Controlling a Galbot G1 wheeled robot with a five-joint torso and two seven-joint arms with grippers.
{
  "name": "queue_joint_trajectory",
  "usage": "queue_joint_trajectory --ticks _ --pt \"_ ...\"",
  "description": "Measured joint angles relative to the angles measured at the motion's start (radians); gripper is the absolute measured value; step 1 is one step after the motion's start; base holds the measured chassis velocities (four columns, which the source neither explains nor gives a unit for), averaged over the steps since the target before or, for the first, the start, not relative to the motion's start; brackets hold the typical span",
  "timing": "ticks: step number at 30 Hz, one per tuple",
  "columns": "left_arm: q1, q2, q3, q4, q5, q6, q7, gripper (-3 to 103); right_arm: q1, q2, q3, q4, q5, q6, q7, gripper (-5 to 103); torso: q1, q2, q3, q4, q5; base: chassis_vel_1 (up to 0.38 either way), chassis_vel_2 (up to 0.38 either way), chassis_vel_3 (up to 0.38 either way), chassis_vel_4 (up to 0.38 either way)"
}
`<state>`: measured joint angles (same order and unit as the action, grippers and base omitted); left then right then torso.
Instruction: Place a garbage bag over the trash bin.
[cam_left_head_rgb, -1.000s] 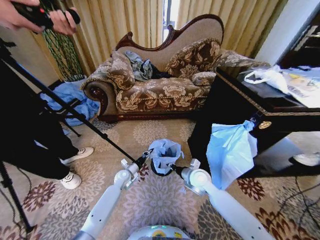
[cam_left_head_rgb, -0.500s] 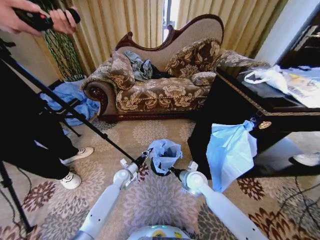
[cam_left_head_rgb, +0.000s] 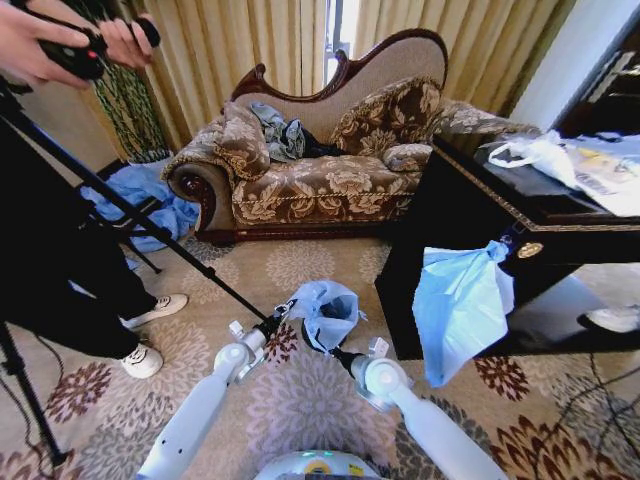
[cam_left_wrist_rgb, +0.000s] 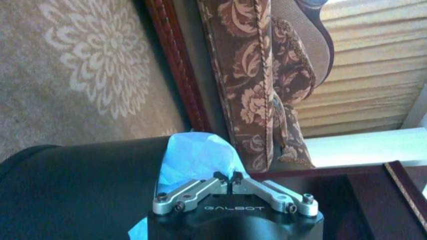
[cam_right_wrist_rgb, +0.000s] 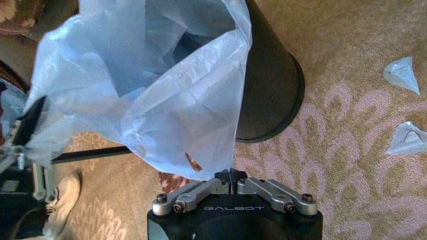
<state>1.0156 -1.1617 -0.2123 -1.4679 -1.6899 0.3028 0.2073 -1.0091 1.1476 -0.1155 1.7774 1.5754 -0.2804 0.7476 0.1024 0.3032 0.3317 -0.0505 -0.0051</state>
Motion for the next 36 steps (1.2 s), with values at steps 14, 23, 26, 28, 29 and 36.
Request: queue_joint_trajectory --ticks 14,23,26,28,29,36 --pt "-0.006 0.007 -0.003 -0.006 -0.006 0.000 0.000 0 0.020 -0.023 0.031 0.023 0.047 0.011 0.031 5 0.000 0.000 0.000 -0.0001 0.0001 0.000 0.000 0.000 0.000" --pt "-0.009 0.005 -0.002 -0.005 -0.006 -0.001 -0.001 0 0.047 0.040 0.023 -0.048 0.021 0.009 0.027 37 0.000 0.000 0.000 0.0000 0.0002 0.000 0.000 0.000 0.000" --pt "-0.006 0.007 -0.003 -0.007 -0.007 -0.001 -0.002 0 0.048 0.058 0.015 -0.072 0.002 0.009 0.022 42 0.000 0.000 0.000 0.0002 0.0002 0.000 0.000 0.000 0.000" --pt "-0.002 0.013 -0.004 -0.010 -0.012 -0.001 -0.004 0 0.048 0.080 0.002 -0.106 -0.024 0.009 0.009 54 0.000 0.000 0.000 0.0001 0.0002 0.000 0.000 0.000 0.000" --pt "0.000 0.015 -0.005 -0.011 -0.014 -0.001 -0.005 0 0.048 0.088 -0.001 -0.119 -0.035 0.009 0.004 59 0.000 0.000 0.000 0.0001 0.0001 0.000 0.000 0.000 0.000" --pt "0.005 0.032 -0.010 -0.016 -0.025 -0.001 -0.008 0 0.057 0.124 -0.016 -0.185 -0.087 0.010 -0.018 81 0.000 0.000 0.000 0.0001 0.0000 0.000 0.000 0.000 0.000"
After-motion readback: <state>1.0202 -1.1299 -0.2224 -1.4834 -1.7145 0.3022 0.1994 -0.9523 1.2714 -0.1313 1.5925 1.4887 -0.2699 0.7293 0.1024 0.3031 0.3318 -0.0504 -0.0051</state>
